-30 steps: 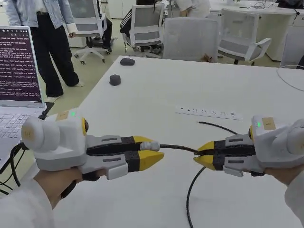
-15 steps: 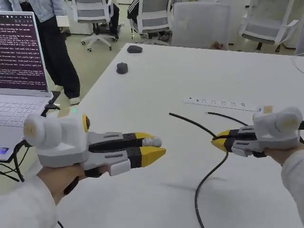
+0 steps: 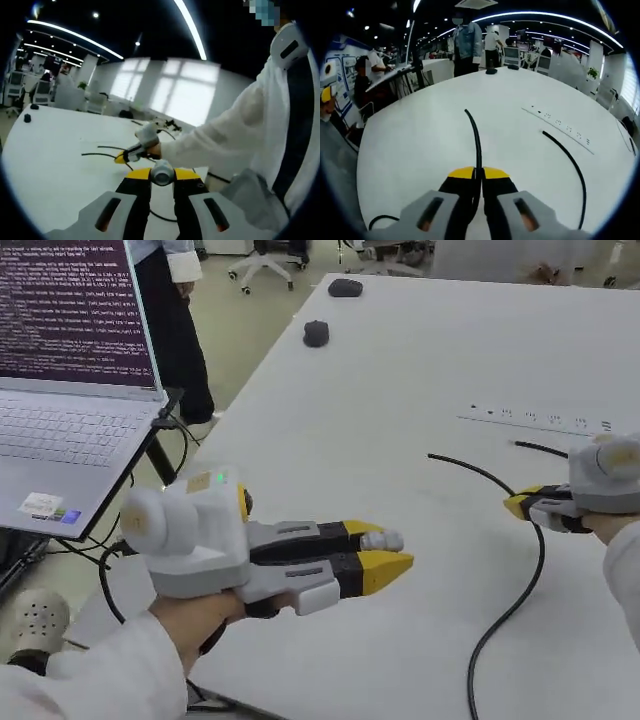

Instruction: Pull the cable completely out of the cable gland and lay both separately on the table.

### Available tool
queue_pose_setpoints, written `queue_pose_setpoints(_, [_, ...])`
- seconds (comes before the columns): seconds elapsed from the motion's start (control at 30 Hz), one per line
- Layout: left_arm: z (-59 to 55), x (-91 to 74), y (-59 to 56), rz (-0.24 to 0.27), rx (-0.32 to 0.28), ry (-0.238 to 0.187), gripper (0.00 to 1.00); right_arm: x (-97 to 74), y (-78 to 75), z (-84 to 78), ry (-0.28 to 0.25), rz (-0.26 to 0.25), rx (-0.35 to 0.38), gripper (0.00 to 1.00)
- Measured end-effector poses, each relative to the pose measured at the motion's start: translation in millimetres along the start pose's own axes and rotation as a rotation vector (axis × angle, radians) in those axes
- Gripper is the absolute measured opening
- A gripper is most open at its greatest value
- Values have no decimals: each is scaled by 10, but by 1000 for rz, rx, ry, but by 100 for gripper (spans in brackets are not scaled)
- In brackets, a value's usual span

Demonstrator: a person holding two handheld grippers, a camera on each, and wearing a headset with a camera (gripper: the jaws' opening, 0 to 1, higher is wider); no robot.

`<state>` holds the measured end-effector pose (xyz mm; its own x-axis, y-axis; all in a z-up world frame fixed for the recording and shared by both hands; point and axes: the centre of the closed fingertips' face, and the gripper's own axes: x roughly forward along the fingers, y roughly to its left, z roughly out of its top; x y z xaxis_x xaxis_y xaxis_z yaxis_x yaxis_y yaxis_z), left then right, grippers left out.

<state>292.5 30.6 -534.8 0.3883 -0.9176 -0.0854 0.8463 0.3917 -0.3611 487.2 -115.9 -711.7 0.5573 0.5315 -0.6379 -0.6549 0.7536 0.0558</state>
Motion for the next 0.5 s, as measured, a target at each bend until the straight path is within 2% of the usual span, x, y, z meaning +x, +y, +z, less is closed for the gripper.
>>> queue_pose_setpoints(0.17, [-66,-53,127,33,-28,7,16,160,-104,-122,18,-5,52,7])
queue_pose_setpoints(0.27, [-100,-49,177,44,-37,16,16,213,-84,-163,32,8,63,9])
queue_pose_setpoints(0.43, [-162,34,260,51,-52,30,16,222,-26,-180,6,42,53,16])
queue_pose_setpoints(0.5, [-198,76,308,57,-50,43,16,182,-17,-124,-38,53,79,18])
